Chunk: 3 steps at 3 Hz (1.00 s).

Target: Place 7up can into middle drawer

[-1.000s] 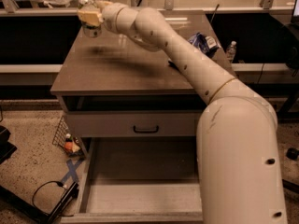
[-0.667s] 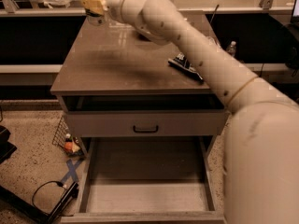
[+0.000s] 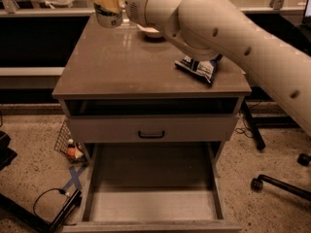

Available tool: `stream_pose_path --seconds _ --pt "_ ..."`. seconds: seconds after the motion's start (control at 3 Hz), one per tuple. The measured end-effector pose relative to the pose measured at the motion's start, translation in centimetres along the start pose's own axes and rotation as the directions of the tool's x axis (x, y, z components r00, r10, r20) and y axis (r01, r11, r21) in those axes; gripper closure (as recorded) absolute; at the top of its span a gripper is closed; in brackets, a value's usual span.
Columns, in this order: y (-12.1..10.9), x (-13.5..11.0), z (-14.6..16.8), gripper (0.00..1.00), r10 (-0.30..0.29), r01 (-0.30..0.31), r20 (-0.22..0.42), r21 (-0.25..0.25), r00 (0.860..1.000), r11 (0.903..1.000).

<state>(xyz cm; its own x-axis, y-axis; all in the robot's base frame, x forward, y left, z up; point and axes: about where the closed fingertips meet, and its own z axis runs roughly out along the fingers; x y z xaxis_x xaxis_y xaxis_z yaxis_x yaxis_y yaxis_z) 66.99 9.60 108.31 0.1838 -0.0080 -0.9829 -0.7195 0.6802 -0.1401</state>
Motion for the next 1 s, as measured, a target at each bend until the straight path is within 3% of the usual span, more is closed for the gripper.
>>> stream_pose_path --seconds 0.33,0.67,1.0 --pt "5.8 1.9 -4.8 1.0 0.078 -0.082 -0.083 -0.034 0.993 0.9961" --pt "8.2 10.5 -10.5 1.0 0.153 -0.165 -0.22 -0.036 0.963 0.9857" --pt "6.9 24.0 -18.4 1.0 0.224 -0.231 -0.37 0.025 0.902 0.9726"
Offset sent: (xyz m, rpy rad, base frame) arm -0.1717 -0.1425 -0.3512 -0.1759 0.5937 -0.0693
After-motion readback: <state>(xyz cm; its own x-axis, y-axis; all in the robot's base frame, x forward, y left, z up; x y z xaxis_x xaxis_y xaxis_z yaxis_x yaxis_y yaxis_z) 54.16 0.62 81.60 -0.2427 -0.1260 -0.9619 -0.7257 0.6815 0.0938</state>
